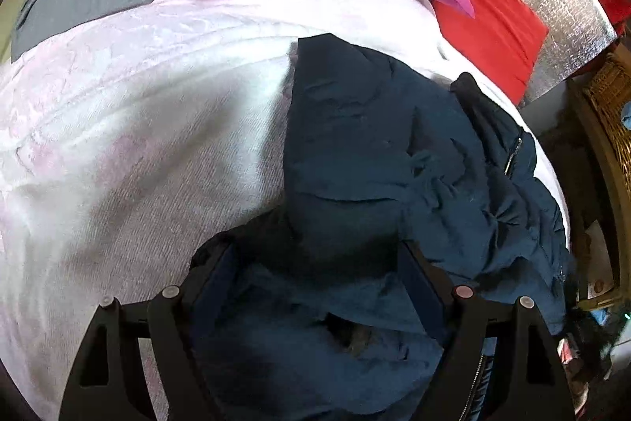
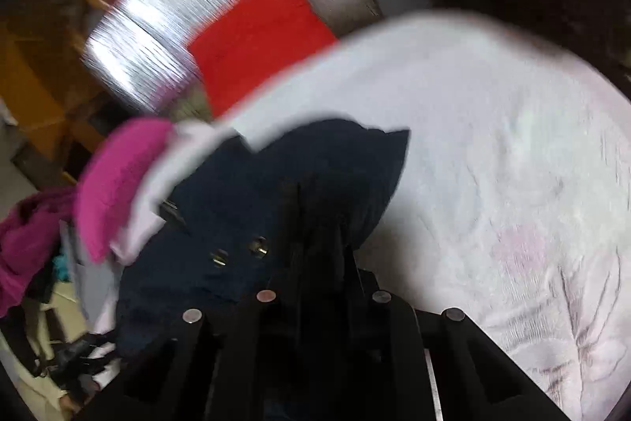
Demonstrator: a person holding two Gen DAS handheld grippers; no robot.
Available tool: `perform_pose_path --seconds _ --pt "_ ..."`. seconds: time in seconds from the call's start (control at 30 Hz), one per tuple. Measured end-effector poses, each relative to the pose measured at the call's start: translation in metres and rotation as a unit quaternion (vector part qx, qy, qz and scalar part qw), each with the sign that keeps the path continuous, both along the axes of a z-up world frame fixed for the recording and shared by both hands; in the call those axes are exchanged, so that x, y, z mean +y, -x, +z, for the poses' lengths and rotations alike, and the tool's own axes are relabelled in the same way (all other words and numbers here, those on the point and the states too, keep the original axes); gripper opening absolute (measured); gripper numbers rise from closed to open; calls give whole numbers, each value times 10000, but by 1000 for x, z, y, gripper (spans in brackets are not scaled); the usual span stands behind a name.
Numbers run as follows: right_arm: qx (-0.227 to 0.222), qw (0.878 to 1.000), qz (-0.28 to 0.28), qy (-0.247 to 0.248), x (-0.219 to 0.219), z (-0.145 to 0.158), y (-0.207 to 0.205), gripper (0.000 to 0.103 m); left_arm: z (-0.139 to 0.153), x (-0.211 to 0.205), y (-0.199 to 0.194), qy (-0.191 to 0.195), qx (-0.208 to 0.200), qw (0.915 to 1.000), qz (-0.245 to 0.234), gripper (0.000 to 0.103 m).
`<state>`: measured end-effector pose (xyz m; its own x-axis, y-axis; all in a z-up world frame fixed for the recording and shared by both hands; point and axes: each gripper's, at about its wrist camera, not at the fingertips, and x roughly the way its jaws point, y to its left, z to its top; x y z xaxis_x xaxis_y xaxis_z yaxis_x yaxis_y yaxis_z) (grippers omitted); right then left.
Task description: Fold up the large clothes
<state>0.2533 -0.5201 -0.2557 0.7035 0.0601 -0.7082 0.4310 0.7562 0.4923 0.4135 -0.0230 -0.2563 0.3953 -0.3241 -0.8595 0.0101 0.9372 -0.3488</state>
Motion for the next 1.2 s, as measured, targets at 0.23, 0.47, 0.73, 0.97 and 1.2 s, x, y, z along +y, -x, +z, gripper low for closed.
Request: perform_pose_path --seconds 0.23,0.47,0.73,0.97,1.2 --pt "-190 9974 -297 -633 -15 19 27 65 32 -1 20 -150 -284 9994 -128 83" --pt "-819 9863 228 -1414 17 50 70 65 51 -11 61 904 -274 9937 -602 83" --pt "-103 9571 639 -2824 70 -9 43 65 -8 -18 47 2001 1013 9745 -116 83" --pt "-333 9477 -46 -3174 58 -32 22 65 -31 7 25 2994 991 9470 606 83" --pt "-965 9165 -662 -3826 42 -51 27 62 -38 26 13 3617 776 9239 975 78"
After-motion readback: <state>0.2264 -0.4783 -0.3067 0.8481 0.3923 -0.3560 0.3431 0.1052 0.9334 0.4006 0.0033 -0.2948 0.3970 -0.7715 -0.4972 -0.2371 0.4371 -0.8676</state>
